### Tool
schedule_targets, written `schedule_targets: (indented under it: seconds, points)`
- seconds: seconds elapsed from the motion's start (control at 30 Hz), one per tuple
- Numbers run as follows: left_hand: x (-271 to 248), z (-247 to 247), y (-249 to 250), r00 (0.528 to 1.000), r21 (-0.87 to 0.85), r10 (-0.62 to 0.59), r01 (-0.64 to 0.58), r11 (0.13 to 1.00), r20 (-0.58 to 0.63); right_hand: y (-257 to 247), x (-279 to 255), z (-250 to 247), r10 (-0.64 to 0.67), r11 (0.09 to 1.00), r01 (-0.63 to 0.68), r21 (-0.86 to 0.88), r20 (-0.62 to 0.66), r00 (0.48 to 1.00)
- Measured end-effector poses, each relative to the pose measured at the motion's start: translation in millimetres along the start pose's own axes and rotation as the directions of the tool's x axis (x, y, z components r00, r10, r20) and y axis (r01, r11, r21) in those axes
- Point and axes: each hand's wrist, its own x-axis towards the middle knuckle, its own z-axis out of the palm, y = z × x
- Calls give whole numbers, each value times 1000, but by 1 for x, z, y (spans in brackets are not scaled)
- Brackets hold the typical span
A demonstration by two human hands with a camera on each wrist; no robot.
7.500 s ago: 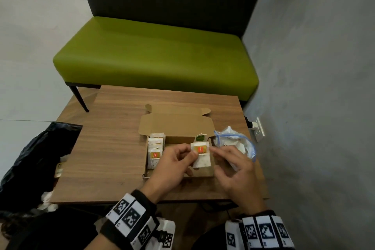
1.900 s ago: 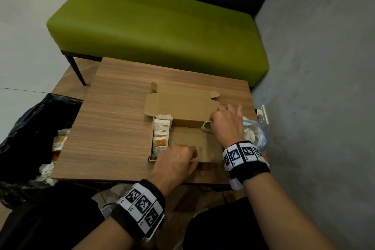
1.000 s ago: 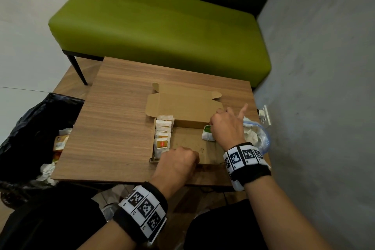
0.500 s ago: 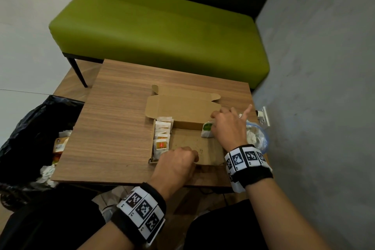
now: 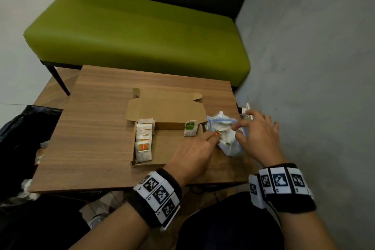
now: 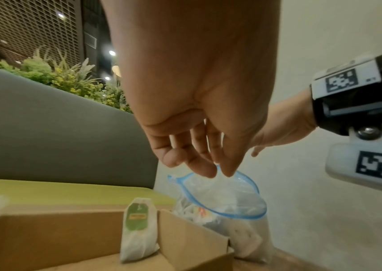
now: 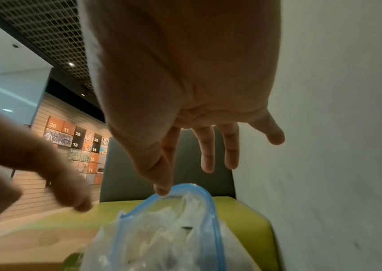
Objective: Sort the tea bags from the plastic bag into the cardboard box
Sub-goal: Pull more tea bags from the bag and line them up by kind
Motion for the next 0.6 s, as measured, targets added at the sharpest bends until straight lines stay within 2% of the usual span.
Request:
schedule_targets:
  seconds: [0.13, 0.3, 0.4, 0.5, 0.6]
  points:
    - [24, 14, 6, 996, 88, 86, -87, 992, 19, 4, 6, 15, 28, 999, -29, 32, 31, 999]
    - [35, 19, 0, 997, 269, 56, -67, 961, 48, 5, 10, 28, 73, 995, -71, -70, 22, 997]
    - [35, 21, 0, 998, 304, 50, -60, 951, 41, 8, 8, 30, 110, 987, -102, -121, 67, 992]
    - [36, 25, 4, 998, 344, 59, -68, 936, 37, 10, 8, 32, 97, 995, -93, -39, 105, 990]
    - [38, 26, 9, 996, 386, 62, -80, 919, 59, 14, 6, 35, 79, 985, -90, 150, 79, 994]
